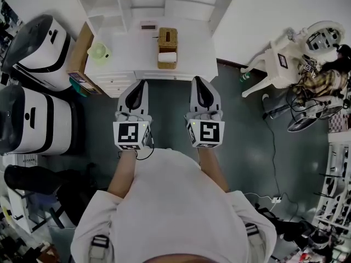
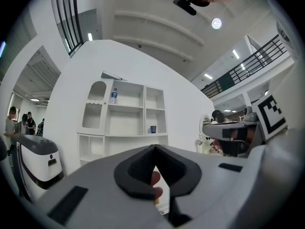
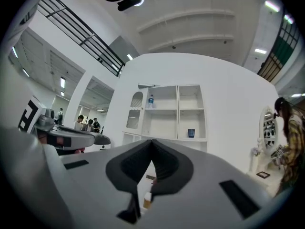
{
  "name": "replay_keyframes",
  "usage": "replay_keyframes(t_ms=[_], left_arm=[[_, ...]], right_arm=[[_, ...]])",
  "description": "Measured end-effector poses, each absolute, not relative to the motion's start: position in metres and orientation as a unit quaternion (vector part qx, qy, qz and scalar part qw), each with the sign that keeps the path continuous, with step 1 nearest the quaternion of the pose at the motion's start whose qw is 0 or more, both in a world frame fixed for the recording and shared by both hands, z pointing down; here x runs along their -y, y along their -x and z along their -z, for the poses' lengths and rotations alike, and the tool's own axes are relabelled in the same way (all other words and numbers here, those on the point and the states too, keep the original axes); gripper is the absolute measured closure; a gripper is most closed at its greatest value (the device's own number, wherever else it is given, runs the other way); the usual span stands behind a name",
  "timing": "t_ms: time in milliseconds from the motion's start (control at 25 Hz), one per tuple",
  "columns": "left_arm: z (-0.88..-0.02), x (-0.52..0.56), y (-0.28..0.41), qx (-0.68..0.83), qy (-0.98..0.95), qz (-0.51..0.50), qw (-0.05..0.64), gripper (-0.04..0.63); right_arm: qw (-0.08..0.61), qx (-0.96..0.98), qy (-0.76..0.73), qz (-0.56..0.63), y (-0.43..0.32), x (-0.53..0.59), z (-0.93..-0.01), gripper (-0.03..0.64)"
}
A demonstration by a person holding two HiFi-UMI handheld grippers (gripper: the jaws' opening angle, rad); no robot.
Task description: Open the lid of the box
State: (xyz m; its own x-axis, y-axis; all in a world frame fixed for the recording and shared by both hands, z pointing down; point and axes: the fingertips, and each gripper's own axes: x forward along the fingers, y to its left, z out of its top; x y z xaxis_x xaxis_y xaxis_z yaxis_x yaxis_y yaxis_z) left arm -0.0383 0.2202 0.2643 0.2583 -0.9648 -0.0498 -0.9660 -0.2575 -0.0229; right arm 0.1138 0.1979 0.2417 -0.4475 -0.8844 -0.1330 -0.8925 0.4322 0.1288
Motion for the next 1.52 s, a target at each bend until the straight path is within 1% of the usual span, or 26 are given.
replay_keyframes(t_ms=[360,680,1120,1520], left_arm=[[-0.272,-0.206,0.018,-0.635,0.772,-0.002,0.029,0.601],[-0.293,-0.163,0.026,-0.648,0.761,0.013,0.017,0.600],[-0.300,-0.038,0.072,-0.635,0.772,-0.009,-0.004,0.601],[-0.316,0.069,0.105,-0.607,0.794,-0.003,-0.011,0.601]], right_arm=[[0.011,-0.862,0.502,-0.073,-0.137,-0.171,-0.264,0.621],[0.009,-0.865,0.497,-0.069,-0.138,-0.123,-0.273,0.621],[-0.002,-0.849,0.522,-0.076,-0.112,-0.012,-0.271,0.621],[-0.014,-0.836,0.543,-0.071,-0.082,0.087,-0.275,0.621]])
